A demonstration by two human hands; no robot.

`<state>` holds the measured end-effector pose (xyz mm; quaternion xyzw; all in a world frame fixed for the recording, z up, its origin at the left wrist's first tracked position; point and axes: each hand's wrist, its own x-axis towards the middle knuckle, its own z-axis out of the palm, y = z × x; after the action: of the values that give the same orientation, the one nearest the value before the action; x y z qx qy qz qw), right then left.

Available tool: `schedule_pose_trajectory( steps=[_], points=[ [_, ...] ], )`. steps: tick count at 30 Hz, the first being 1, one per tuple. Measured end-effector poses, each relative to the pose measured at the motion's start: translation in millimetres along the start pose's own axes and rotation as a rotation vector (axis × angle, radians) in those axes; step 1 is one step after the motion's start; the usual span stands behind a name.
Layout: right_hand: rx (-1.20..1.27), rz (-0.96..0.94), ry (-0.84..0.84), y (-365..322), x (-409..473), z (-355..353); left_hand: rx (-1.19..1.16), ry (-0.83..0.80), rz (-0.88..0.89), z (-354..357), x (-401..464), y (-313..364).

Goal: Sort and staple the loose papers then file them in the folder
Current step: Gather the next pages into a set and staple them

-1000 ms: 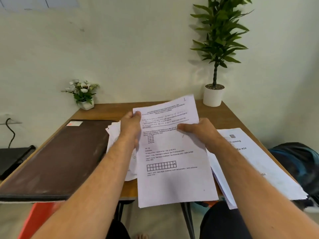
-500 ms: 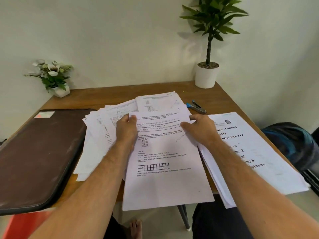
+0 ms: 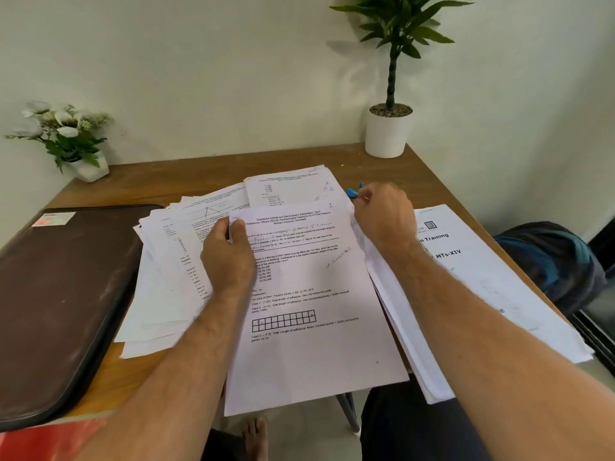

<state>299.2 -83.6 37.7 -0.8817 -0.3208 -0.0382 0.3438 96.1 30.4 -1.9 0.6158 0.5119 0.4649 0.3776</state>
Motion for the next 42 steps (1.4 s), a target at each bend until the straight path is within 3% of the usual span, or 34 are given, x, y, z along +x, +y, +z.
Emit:
schedule_pose_trajectory(
  steps=[3,9,17,20,23,27,31,35,42],
  points=[
    [-0.173,-0.044,0.014,8,19,9,-0.006,-0.005,0.01,1,0,-5],
    [-0.29,-0.077,-0.082,24,46,24,0.015,-0.001,0.041,4,5,-9],
    [-0.295,-0.04,-0.086,26,53,36,0.065,0.005,0.071,8,11,-14],
    [-0.31,-0.049,-0.016,24,43,38,0.07,-0.001,0.056,10,8,-16],
    [-0.14,-0.123,0.009,0,36,28,0.046,-0.022,0.028,14,6,-14],
    [0.207,-0.295,-0.12,-47,17,19,0.013,-0.038,0.007,15,5,-9],
    [0.284,-0.438,-0.209,-80,-9,21,0.032,-0.028,0.041,11,7,-4],
    [0.125,-0.557,-0.361,-93,-15,25,-0.063,-0.006,0.011,9,3,0],
    [-0.1,-0.67,-0.379,-108,-6,28,-0.145,0.0,0.068,3,2,-5]
  ],
)
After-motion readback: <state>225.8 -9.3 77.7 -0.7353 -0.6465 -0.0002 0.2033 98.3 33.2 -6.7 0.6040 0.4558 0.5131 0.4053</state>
